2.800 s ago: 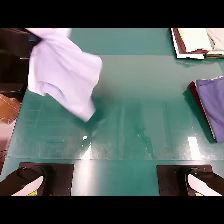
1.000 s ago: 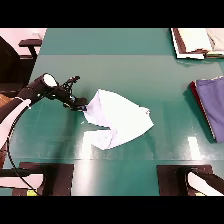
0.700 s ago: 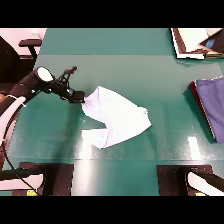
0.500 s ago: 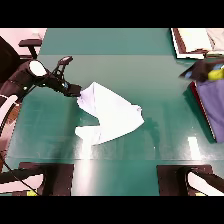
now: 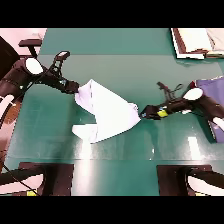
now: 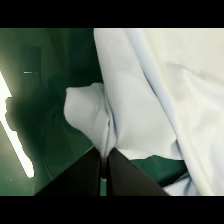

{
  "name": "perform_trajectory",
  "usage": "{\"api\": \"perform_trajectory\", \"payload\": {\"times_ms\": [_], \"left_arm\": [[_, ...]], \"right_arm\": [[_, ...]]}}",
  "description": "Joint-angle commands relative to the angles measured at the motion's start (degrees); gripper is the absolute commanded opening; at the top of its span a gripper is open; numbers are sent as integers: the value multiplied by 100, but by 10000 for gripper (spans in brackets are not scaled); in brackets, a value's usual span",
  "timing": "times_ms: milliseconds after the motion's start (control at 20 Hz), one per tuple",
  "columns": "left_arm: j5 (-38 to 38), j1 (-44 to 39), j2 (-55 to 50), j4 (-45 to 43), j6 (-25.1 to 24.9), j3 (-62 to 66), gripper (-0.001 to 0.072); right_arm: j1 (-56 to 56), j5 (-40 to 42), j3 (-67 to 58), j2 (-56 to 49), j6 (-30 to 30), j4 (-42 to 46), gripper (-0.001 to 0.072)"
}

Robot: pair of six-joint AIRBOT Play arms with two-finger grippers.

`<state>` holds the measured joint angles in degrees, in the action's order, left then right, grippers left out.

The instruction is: Fold the shirts.

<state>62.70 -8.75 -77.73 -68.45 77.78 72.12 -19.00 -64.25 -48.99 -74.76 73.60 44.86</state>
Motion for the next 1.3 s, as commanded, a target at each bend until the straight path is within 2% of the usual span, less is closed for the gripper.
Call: {"api": "perform_trajectory", "payload": {"times_ms": [0,50,100,150,250,400,500,700,900,1100,1250], "left_arm": [[2,-2,4,-20,20,7,28],[20,-2,7,-24,20,9,28],[33,-2,7,-31,22,11,28],[35,0,24,-87,24,37,28],[33,0,199,-422,173,227,27],[35,-2,831,-1095,282,984,28],[39,-2,1325,-1193,280,1679,28],[39,-2,2214,-839,282,2905,28],[35,-2,2894,-470,282,3613,28],[133,-2,3139,61,280,3976,28],[431,-2,3075,442,275,3906,27]], "right_arm": [[-695,341,-437,-673,-214,-125,419],[-793,240,-669,-833,-214,-20,268],[-859,87,-885,-938,-216,184,79],[-892,-90,-1119,-988,-212,431,21],[-844,-433,-1593,-846,-120,1012,20],[-553,-741,-2505,-96,564,2387,20],[-278,-861,-3215,468,654,2848,20],[205,-861,-4666,1449,739,2870,20],[452,-852,-5584,2122,850,2872,19],[793,-1047,-6334,2214,999,2863,19],[942,-1596,-6846,1742,1276,2850,19]]}}
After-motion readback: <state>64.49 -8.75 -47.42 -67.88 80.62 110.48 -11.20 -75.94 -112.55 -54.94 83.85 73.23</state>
